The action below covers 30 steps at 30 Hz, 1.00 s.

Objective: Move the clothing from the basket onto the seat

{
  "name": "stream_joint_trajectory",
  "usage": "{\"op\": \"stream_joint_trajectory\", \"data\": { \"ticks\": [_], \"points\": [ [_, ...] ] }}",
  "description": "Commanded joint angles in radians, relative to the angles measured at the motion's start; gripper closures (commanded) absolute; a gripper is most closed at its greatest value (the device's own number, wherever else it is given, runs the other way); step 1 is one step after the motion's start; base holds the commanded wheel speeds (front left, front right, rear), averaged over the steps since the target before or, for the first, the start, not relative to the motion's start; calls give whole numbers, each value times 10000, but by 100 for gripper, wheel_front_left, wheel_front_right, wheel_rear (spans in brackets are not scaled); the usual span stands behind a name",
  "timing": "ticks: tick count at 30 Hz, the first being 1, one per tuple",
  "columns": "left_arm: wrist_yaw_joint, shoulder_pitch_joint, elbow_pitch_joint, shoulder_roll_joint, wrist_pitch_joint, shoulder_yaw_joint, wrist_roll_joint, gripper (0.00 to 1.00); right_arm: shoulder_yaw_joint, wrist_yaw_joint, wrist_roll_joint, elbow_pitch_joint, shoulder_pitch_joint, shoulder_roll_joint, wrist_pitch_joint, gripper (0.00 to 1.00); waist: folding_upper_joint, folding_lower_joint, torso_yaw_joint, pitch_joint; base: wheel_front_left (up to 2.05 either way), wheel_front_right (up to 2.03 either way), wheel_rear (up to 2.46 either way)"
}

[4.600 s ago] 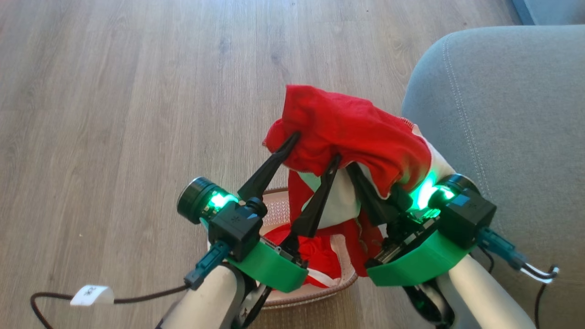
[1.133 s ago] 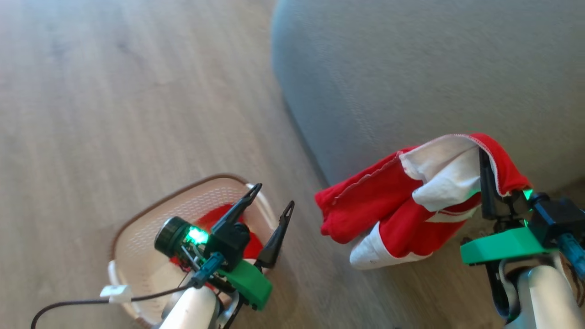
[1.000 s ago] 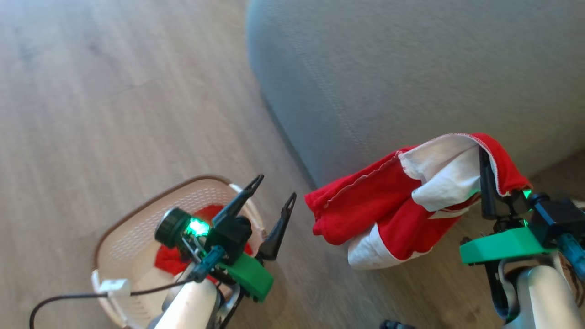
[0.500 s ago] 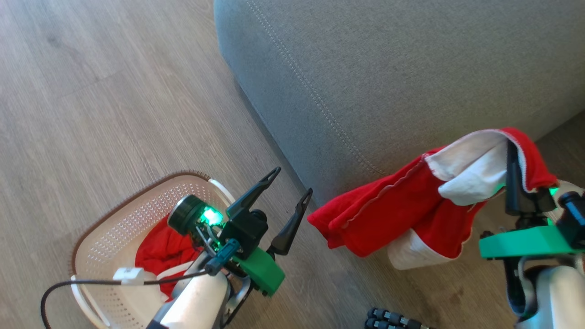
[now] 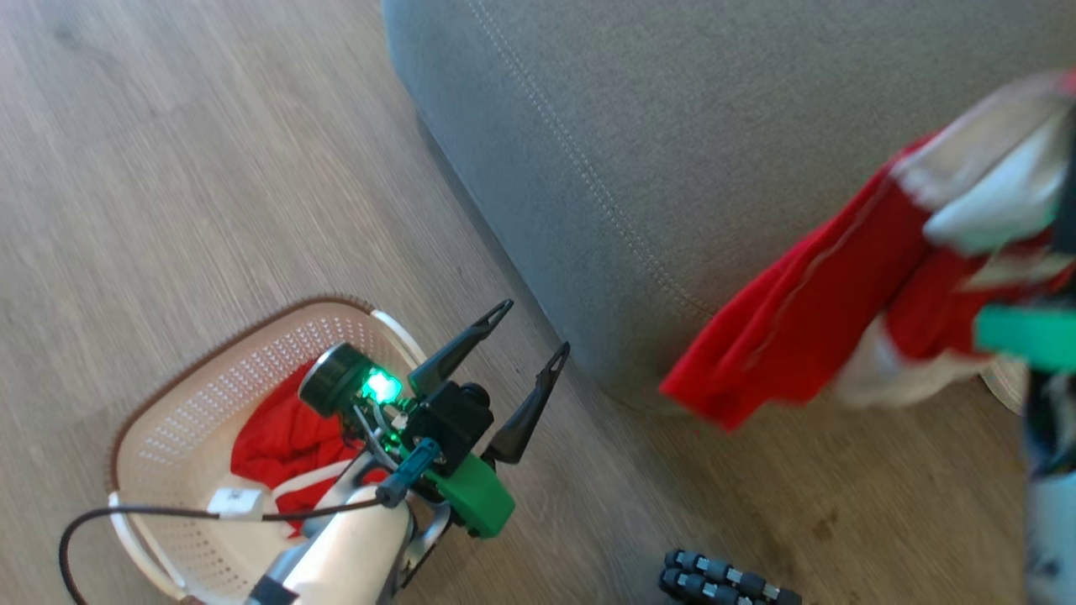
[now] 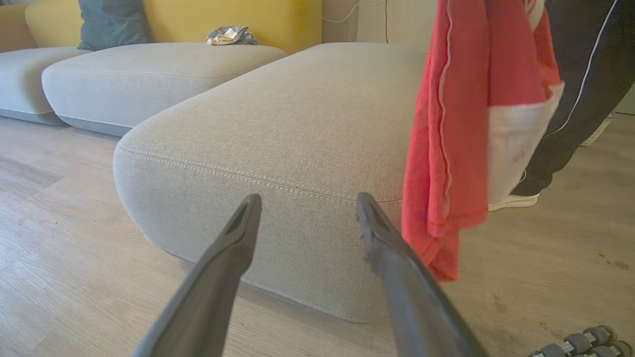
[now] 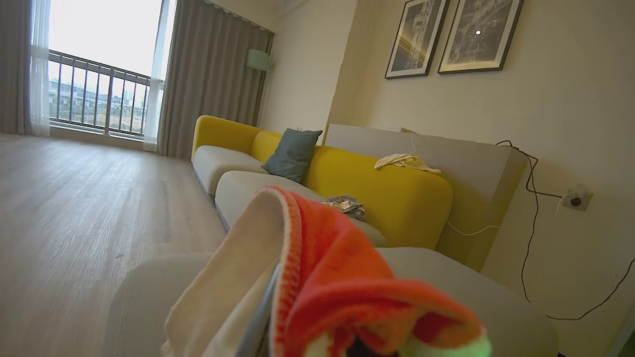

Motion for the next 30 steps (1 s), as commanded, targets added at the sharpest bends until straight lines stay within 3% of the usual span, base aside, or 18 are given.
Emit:
{"op": "stream_joint_trajectory", "data": {
  "ticks": [1,5,10,18,30],
  "points": [
    [92,-406,-390,99,-51,182,83,0,144,69,51,-433,-579,-526,-65,100,0,-1,-17,221,0,0,0],
    [186,-501,-445,307,-51,136,85,0,143,69,238,-442,-1450,-1102,-65,100,0,-1,-34,555,0,0,0],
    [274,-695,-528,672,-51,27,105,0,316,69,454,-17,-3059,-2363,-65,100,0,-1,-13,1176,0,0,0],
    [289,-1228,-578,990,-51,-515,188,0,-78,69,1295,1707,-5363,-4048,-65,100,0,-1,497,2095,0,0,0],
    [392,-1944,-838,1454,-51,-944,151,0,-188,69,1407,4468,-7707,-4666,-65,100,0,-1,1347,3488,0,0,0]
  ]
}}
